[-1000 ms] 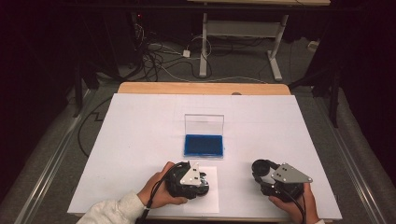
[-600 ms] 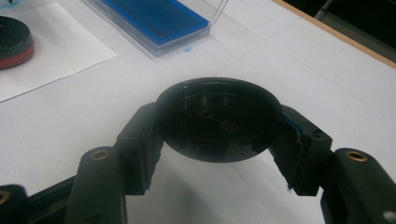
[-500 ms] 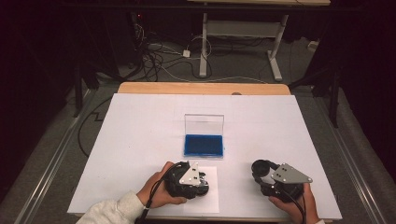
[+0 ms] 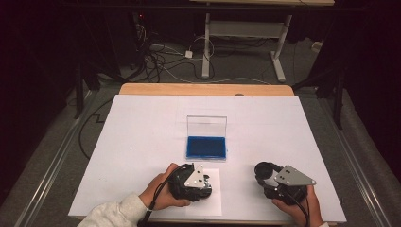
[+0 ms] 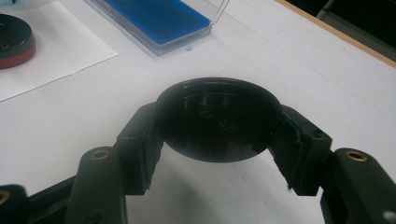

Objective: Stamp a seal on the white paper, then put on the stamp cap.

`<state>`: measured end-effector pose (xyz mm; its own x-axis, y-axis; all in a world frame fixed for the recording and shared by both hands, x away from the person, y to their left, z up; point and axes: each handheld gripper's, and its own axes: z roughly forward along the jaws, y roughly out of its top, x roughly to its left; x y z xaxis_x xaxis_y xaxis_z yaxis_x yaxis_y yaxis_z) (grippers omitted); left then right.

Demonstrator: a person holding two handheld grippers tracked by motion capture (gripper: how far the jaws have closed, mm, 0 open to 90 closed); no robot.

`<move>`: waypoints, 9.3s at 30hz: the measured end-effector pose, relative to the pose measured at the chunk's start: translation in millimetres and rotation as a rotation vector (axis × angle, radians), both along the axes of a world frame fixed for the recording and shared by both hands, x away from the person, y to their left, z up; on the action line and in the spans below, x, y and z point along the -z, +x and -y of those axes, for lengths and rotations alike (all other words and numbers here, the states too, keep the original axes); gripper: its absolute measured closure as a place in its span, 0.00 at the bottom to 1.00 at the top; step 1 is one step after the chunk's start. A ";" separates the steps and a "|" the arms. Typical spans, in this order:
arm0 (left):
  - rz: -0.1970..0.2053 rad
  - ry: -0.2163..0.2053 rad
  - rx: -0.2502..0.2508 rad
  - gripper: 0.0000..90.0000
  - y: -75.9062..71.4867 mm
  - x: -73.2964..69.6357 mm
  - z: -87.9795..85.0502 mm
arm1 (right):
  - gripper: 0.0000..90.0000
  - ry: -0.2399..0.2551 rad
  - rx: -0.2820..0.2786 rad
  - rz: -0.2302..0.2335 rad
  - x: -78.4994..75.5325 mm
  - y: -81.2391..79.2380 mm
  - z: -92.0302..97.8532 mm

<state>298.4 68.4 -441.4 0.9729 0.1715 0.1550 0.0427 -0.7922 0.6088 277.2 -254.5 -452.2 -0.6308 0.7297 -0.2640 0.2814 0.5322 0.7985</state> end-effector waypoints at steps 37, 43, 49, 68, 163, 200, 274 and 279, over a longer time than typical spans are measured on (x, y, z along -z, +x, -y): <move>0.040 -0.003 -0.016 0.61 -4.9 3.1 -0.3 | 0.43 0.001 -0.004 0.000 -0.4 -0.8 -0.5; 0.046 0.000 -0.018 0.61 -5.6 3.3 -0.1 | 0.43 0.002 -0.002 -0.002 0.2 -0.4 -0.8; 0.029 -0.008 -0.015 0.61 -3.3 3.3 -2.1 | 0.43 0.001 -0.003 0.001 -0.2 -0.9 0.0; 0.014 -0.036 -0.015 0.61 0.3 -3.0 -5.6 | 0.43 -0.001 0.010 -0.001 -0.3 1.6 0.8; 0.069 -0.381 -0.122 0.61 41.1 -62.8 -1.7 | 0.43 0.241 -0.211 -0.063 -13.2 32.3 -121.8; 0.061 -0.405 -0.118 0.61 39.4 -52.1 -1.5 | 0.43 0.194 -0.187 -0.061 -13.7 28.4 -119.2; 0.103 -0.448 -0.079 0.61 27.7 -40.7 1.4 | 0.43 0.182 -0.230 -0.130 -15.2 25.1 -117.1; 0.132 -0.431 -0.060 0.61 24.0 -40.9 3.7 | 0.43 0.184 -0.232 -0.153 -16.0 24.8 -118.4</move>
<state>322.4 64.6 -400.5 0.9358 0.3033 0.1795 -0.0196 -0.4639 0.8856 302.0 -136.1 -436.2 -0.8078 0.5886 -0.0300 0.2940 0.4466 0.8450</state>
